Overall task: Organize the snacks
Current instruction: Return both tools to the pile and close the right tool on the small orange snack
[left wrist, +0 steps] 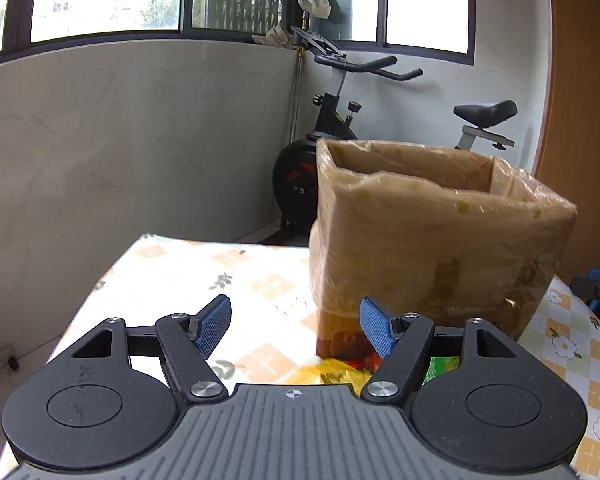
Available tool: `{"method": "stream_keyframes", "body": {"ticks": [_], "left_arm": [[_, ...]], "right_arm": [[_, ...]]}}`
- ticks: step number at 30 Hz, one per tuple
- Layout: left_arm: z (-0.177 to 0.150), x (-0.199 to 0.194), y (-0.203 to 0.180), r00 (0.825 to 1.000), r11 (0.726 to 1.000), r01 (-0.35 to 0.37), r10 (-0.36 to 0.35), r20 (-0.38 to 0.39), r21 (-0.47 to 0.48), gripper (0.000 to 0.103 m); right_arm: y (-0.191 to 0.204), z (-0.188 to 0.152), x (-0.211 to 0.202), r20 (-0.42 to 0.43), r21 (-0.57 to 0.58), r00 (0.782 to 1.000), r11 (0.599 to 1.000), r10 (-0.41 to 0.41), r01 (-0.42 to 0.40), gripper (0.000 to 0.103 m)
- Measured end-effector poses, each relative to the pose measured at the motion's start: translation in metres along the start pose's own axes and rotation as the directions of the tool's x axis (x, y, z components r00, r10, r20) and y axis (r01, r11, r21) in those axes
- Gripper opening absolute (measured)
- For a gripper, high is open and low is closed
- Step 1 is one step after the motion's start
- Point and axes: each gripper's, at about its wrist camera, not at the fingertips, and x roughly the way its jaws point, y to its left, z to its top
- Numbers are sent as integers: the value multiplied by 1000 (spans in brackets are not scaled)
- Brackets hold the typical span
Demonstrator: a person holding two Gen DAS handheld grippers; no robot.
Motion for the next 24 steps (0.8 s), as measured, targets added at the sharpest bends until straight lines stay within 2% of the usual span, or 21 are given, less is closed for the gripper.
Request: {"method": "stream_keyframes", "body": {"ticks": [3, 7, 12, 17, 20, 22, 24], "left_arm": [[-16, 4, -3, 1000, 999, 21, -21, -12, -28, 74], [-34, 8, -2, 1000, 999, 8, -9, -26, -47, 74], [-59, 10, 6, 999, 997, -22, 18, -47, -81, 74], [-76, 14, 16, 996, 991, -26, 15, -84, -132, 74], [-83, 18, 21, 994, 987, -30, 13, -106, -157, 74], [-83, 20, 22, 994, 987, -30, 11, -112, -161, 74], [-82, 21, 24, 994, 984, -25, 5, -111, -174, 74]], "right_arm": [[-7, -31, 1, -46, 25, 999, 999, -26, 27, 68], [-13, -71, 8, -153, 51, 986, 996, -66, 74, 53], [-6, -109, 12, -225, 71, 973, 995, -47, 65, 50], [7, -126, 19, -277, 8, 960, 999, -49, 53, 50], [10, -130, 20, -270, -13, 961, 998, -61, 59, 49], [9, -129, 21, -264, -14, 962, 998, -67, 65, 37], [5, -127, 23, -260, -1, 964, 998, -54, 56, 35]]}}
